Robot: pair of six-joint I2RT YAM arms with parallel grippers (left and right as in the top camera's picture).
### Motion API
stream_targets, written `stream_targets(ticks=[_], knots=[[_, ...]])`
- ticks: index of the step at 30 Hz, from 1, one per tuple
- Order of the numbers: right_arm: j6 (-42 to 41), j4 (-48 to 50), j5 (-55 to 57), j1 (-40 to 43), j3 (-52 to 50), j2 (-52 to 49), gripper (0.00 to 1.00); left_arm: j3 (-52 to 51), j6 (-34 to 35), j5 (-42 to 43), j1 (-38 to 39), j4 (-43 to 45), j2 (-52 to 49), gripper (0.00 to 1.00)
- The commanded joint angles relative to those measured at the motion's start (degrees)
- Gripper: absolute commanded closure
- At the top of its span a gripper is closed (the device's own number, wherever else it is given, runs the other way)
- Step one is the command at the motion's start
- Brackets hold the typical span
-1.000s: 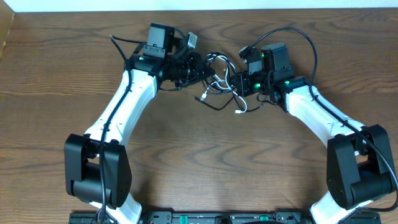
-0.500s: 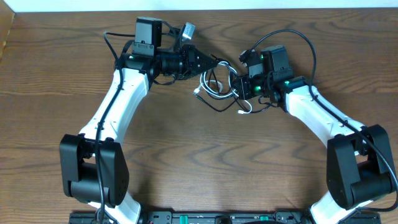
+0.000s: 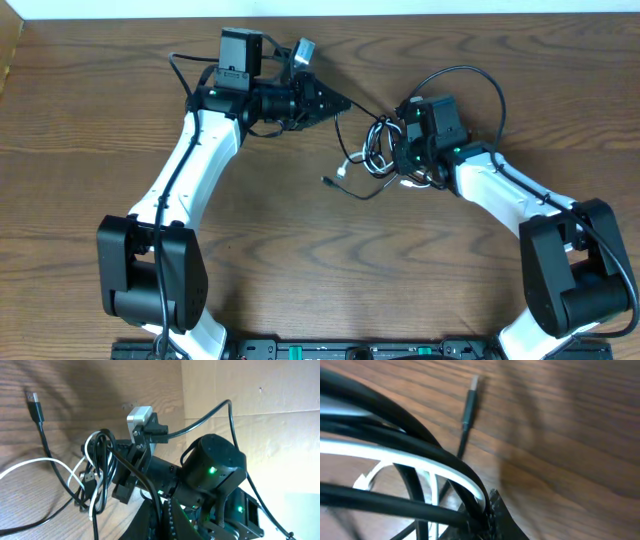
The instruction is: Untangle cables
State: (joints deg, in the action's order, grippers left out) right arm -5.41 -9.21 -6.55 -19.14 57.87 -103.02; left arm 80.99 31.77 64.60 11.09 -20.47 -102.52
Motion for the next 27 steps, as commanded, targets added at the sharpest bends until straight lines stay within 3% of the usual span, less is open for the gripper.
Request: stream_targets(ticks=[1, 7, 13, 16, 22, 25, 27], knots=[[0.39, 1.38, 9.92, 0.39, -2.40, 0.68, 0.99, 0.24, 0.46, 2.03, -0.59, 0.44, 1.16, 0.93], [0.02, 5.33, 10.60, 0.39, -2.51, 0.68, 0.99, 0.22, 1.64, -1.73, -0.57, -4.20, 1.16, 0.92], [-1.40, 11.02, -6.80, 0.37, -2.51, 0.68, 0.99, 0.22, 3.91, -6.05, 0.81, -11.69, 1.14, 0.93], [-2.14, 13.40, -10.64, 0.28, -2.51, 0.68, 0.99, 0.22, 5.11, -3.65, 1.84, -11.37, 1.14, 0.93], [-12.90, 17.57, -15.61, 0.28, -2.51, 0.68, 0.99, 0.22, 8.68, -5.16, 4.11, -7.82, 1.14, 0.93], [-13.18, 18.40, -19.98, 0.28, -2.51, 0.68, 0.99, 0.22, 11.98, -4.52, 4.66, -4.57, 1.14, 0.92], [-10.88, 17.49, -16.15, 0.28, -2.51, 0.68, 0.99, 0.22, 13.97, 0.55, 4.63, 0.00, 1.14, 0.92]])
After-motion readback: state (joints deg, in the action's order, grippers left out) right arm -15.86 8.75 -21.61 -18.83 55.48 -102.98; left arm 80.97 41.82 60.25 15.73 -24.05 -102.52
